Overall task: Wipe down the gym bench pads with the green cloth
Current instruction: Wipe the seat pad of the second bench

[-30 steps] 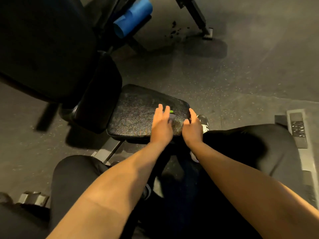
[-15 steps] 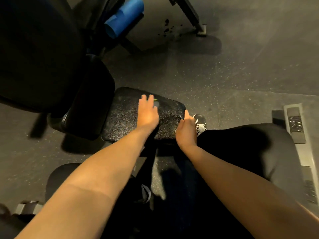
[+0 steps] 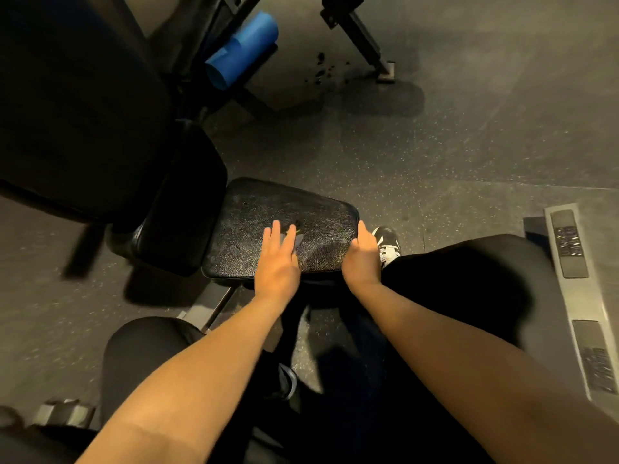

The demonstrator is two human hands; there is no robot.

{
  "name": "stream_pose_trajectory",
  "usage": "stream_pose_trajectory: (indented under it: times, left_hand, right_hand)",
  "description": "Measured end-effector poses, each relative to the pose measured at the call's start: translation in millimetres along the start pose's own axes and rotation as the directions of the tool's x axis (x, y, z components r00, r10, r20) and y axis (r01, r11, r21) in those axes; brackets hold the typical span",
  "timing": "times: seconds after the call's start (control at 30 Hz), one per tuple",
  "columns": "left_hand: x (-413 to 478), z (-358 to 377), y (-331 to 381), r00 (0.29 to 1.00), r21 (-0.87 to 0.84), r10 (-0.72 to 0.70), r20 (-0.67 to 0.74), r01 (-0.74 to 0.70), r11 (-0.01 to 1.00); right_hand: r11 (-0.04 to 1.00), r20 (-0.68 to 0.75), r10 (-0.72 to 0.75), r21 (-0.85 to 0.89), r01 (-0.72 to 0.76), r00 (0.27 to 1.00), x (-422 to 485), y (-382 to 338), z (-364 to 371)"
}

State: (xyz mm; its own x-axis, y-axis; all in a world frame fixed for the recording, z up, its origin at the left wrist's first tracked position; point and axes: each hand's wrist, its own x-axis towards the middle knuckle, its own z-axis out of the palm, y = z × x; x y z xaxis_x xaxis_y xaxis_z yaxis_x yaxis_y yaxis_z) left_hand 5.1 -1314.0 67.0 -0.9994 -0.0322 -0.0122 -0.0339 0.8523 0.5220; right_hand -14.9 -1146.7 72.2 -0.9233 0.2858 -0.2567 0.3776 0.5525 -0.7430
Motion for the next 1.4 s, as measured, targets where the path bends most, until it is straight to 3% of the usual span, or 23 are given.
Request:
stream_pose_trajectory:
  times: [0.1, 0.2, 0.33, 0.47, 0.6, 0.73, 0.9, 1.0, 1.07, 1.23, 1.4]
  left_hand:
    - [-11.9, 4.7, 11.0, 0.994, -0.057, -0.085, 0.061, 0.089, 0.994]
    - [-22.8, 15.1, 41.3, 0.987, -0.074, -0.002, 0.162, 0.014, 0.997]
    - [-27.7, 13.8, 78.7, 0.926, -0.173, 0.090, 0.366, -0.027, 0.985]
    - [-18.4, -9.2, 101.3, 0.935, -0.307, 0.058, 0.349, 0.056, 0.950]
    - [-5.8, -32.9, 137.7, 0.958, -0.460, -0.111, 0.263, 0.225, 0.859]
    - [11.7, -27.6, 162.6, 0.943, -0.542, -0.195, 0.271, 0.316, 0.778]
    - [53.4, -5.2, 183.4, 0.905, -0.578, -0.175, 0.388, 0.387, 0.719]
    - [83.2, 3.4, 209.7, 0.886, -0.552, -0.144, 0.440, 0.394, 0.735]
    - [98.8, 3.7, 232.5, 0.854, -0.530, -0.103, 0.510, 0.406, 0.745]
    - [100.2, -38.0, 329.1, 0.721, -0.556, -0.026, 0.693, 0.557, 0.617]
    - [74.4, -85.7, 425.6, 0.605, -0.487, 0.118, 0.788, 0.493, 0.721]
  right_hand:
    - [1.000, 0.052, 0.001, -0.026, 0.001, 0.999, -9.4, 1.4, -3.8]
    - [0.999, 0.136, 0.036, -0.033, -0.032, 0.990, -18.8, 0.2, -16.2]
    - [0.989, 0.165, 0.074, 0.115, -0.094, 0.984, -23.3, -7.6, -41.0]
    - [0.955, 0.114, 0.145, 0.243, -0.169, 0.983, -27.6, -22.3, -66.8]
    - [0.930, 0.102, 0.157, 0.320, -0.182, 0.982, -32.4, -33.5, -92.6]
    - [0.914, 0.101, 0.154, 0.364, -0.181, 0.983, -18.6, -34.3, -113.8]
    - [0.942, 0.063, 0.186, 0.273, -0.196, 0.981, 26.0, -25.6, -127.3]
    - [0.955, -0.013, 0.225, 0.202, -0.218, 0.974, 50.1, -30.3, -149.7]
    - [0.916, -0.026, 0.311, 0.275, -0.292, 0.950, 55.6, -36.9, -170.0]
    - [0.838, -0.095, 0.429, 0.413, -0.357, 0.898, 40.2, -68.5, -257.5]
    - [0.735, -0.198, 0.575, 0.550, -0.396, 0.794, -3.0, -91.4, -351.7]
